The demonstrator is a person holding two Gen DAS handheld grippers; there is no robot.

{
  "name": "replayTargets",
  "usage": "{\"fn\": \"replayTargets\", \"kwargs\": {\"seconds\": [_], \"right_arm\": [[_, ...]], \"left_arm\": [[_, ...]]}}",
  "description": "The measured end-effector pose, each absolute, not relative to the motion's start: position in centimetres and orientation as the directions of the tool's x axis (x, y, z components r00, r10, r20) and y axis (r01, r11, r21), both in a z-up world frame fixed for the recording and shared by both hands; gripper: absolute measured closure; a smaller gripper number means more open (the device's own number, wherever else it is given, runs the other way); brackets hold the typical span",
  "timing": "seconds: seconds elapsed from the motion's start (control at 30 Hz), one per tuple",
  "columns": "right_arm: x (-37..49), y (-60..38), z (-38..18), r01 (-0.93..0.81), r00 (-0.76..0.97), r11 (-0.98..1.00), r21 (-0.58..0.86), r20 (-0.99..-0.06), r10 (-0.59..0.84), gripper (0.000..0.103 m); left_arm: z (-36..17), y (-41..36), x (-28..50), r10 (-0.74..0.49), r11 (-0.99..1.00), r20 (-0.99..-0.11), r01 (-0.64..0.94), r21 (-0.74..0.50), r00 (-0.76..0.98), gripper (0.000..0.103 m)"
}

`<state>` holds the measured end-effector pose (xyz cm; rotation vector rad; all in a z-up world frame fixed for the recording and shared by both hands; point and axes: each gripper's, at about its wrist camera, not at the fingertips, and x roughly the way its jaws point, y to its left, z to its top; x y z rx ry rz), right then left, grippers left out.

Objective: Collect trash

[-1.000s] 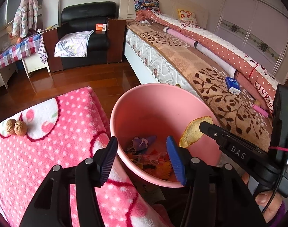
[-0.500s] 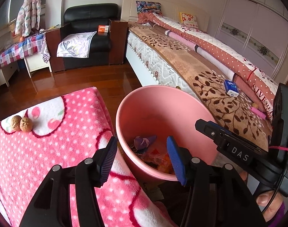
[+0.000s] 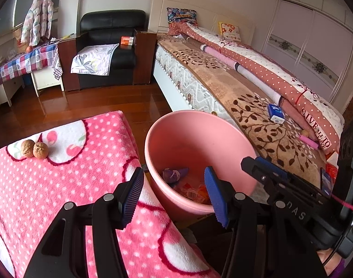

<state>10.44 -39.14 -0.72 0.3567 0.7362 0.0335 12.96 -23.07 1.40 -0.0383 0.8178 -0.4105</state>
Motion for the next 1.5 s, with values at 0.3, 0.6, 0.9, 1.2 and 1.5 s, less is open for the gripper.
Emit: {"fn": "replayTargets", "kwargs": {"seconds": [0.3,0.6,0.9,1.2,1.5], "right_arm": [[8.2,-38.4,0.4,0.080,0.762,0.945,0.317,-0.631,0.147,0.071],[6.0,-37.6,1.4,0.075,0.783,0.946,0.315,-0.606,0.140,0.070],[4.5,-37.0,1.6,0.087,0.785,0.950,0.300,-0.608,0.120,0.070],[4.2,-36.3,1.2,0.085,0.774,0.955,0.286,-0.622,0.117,0.054],[3.8,-35.4,1.1,0.091,0.781,0.962,0.256,-0.617,0.090,0.046]], "left_arm": [[2.4,-22.3,11.4,-0.379,0.919,-0.682,0.344,-0.195,0.626,0.049],[3.3,-22.1,9.6,-0.375,0.920,-0.664,0.345,-0.183,0.647,0.049],[3.1,-21.9,8.2,-0.358,0.927,-0.664,0.333,-0.170,0.657,0.049],[3.2,-21.7,7.8,-0.302,0.947,-0.662,0.294,-0.128,0.686,0.049],[3.0,-21.4,7.5,-0.272,0.956,-0.664,0.274,-0.105,0.696,0.051]]}}
